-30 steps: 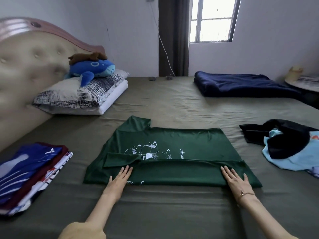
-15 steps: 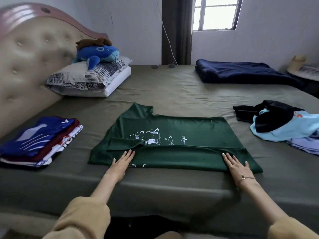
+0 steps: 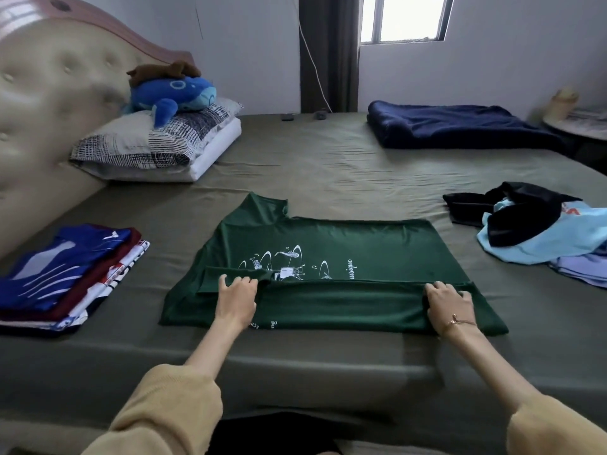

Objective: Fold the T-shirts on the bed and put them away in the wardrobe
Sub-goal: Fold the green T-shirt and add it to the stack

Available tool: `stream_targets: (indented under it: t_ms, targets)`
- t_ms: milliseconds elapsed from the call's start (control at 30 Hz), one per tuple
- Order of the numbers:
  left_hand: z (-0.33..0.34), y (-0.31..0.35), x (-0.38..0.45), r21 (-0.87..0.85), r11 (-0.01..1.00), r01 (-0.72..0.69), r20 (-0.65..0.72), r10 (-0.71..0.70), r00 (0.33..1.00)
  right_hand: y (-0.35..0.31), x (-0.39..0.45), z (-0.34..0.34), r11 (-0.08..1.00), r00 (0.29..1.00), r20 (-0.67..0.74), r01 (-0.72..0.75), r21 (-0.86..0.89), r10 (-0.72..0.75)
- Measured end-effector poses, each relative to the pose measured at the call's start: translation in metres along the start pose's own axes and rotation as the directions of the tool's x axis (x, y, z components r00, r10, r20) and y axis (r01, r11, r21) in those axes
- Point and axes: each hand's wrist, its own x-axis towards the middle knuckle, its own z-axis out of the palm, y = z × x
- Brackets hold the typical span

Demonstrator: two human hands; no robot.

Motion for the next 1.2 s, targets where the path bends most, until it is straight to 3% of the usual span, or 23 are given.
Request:
stream_targets:
  t_ms: [367, 567, 767, 933, 1100, 1200]
  targets:
    - [0.003, 0.01, 0.123, -0.201, 0.979, -0.034, -0.147, 0.004, 0.989, -0.031, 0.119, -0.013, 0.994, 0.998, -0.024, 0.066, 0.082, -0.064]
    - [0.013, 0.029, 0.202, -0.187, 0.964, -0.189, -0.13, 0.166, 0.978, -0.033, 0.201, -0.003, 0.984, 0.996, -0.066, 0.066, 0.167, -0.055]
    - [0.024, 0.037, 0.242, 0.012, 0.966, -0.259, 0.015, 0.259, 0.966, -0.023, 0.249, 0.014, 0.983, 0.987, -0.13, 0.111, 0.144, -0.092]
    - [0.022, 0.035, 0.254, 0.308, 0.929, -0.205, -0.091, 0.243, 0.966, -0.017, 0.256, 0.014, 0.991, 0.977, -0.195, 0.105, 0.089, -0.086]
    - [0.017, 0.02, 0.24, 0.492, 0.855, -0.163, -0.136, 0.261, 0.956, -0.005, 0.23, 0.01, 0.994, 0.96, -0.263, 0.108, 0.028, -0.097]
    - [0.021, 0.014, 0.221, 0.523, 0.839, -0.149, -0.16, 0.269, 0.95, 0.002, 0.206, 0.01, 0.993, 0.967, -0.233, 0.116, 0.034, -0.105]
